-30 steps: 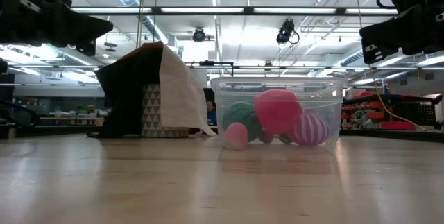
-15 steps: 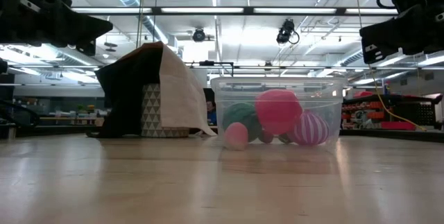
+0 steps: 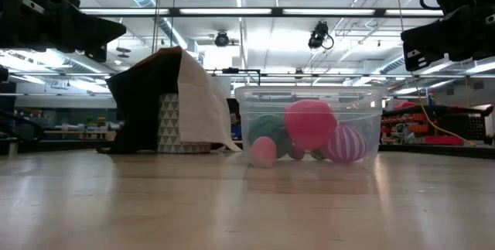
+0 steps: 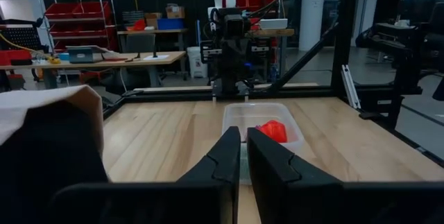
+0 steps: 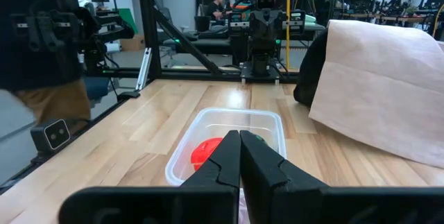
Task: Pick and placing Produce into tupperware
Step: Return to Home Position
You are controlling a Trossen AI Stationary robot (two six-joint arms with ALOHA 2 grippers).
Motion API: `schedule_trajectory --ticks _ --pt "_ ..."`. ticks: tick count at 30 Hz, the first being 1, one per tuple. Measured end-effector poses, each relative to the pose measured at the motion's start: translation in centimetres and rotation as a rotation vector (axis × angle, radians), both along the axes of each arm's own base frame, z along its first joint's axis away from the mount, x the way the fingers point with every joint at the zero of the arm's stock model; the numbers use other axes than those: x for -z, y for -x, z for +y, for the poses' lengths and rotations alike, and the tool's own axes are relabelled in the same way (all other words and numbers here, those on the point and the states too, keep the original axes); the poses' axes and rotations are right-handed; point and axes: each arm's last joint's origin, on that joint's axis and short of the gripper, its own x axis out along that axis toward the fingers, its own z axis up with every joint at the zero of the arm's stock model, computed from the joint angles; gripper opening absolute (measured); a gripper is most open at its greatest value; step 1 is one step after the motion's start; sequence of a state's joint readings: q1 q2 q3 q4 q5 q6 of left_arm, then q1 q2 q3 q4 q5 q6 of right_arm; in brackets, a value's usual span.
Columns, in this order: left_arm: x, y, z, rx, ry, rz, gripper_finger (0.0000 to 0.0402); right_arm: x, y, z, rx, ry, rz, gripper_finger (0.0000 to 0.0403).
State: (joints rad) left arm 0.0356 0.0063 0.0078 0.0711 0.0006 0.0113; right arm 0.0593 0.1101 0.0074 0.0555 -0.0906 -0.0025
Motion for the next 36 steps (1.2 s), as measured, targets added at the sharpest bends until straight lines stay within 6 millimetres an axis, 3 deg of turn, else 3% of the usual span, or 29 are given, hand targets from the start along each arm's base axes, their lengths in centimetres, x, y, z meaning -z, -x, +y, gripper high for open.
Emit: schedule_trajectory --ticks 36 --pt "0.00 0.00 0.00 0.000 0.000 0.000 0.0023 0.00 0.00 0.00 0.000 0.000 0.000 0.0012"
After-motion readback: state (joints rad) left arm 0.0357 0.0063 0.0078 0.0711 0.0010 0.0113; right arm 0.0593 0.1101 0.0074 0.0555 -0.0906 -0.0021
